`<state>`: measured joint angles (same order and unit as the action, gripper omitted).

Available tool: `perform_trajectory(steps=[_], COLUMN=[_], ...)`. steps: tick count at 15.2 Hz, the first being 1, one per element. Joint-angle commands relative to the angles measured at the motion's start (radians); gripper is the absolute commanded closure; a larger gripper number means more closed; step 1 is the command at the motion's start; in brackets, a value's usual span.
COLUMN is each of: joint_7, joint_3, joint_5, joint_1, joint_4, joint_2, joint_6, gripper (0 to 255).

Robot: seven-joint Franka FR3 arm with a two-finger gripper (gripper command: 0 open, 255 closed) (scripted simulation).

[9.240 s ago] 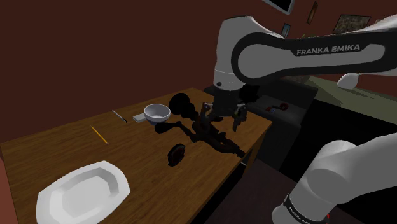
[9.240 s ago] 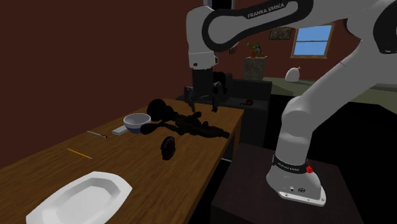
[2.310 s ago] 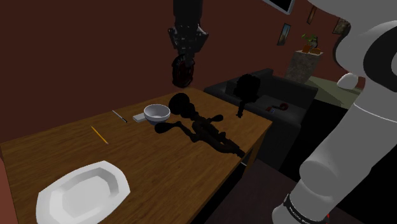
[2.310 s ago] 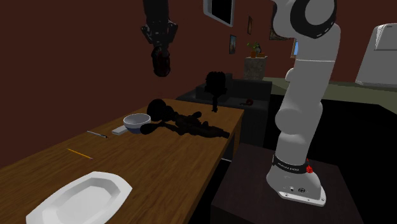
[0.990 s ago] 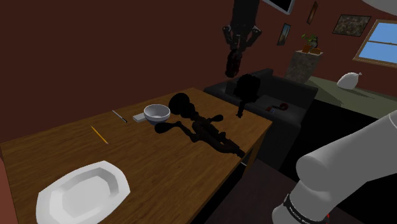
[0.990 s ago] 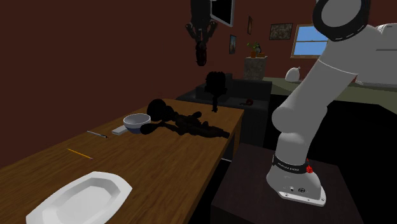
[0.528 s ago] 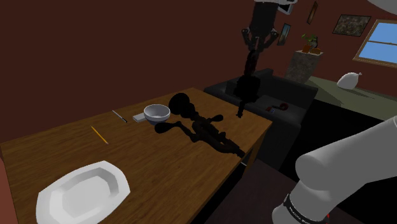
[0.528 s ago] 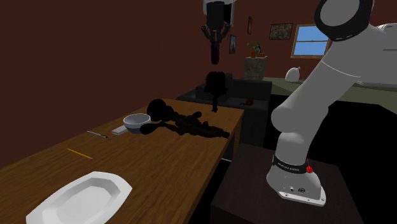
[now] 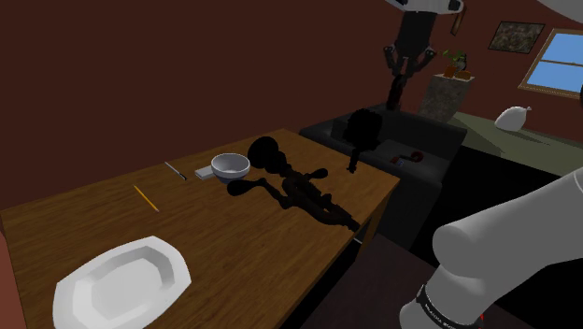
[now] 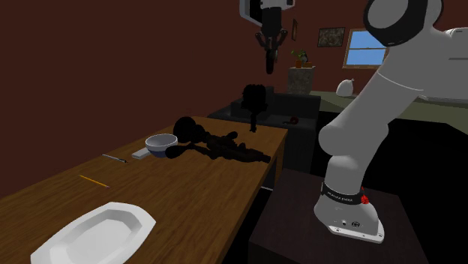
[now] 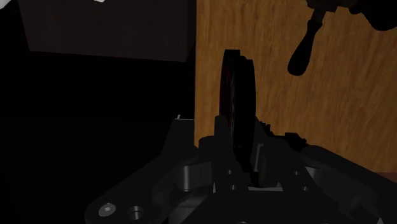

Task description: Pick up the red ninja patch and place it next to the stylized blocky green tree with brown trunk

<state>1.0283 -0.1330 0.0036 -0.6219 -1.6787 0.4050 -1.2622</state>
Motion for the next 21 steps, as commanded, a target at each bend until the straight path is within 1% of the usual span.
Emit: perform_trajectory(steps=[1,8,9,21], joint_7=[-0.050,-0.224,-0.229,-0.220], joint_3=[0.034,0.154,0.157,0.159], joint_5=[-0.016,-0.063,-0.065,-0.065], joint_1=[-0.013,-0.063,-0.065,-0.065], joint_4=[-0.006,0.059,0.062,-0.185], joint_2=[-0.006,-0.083,-0.086,-0.007], joint_6=[-0.012,-0.031,-0.032,-0.200], gripper=[255,255,255,255])
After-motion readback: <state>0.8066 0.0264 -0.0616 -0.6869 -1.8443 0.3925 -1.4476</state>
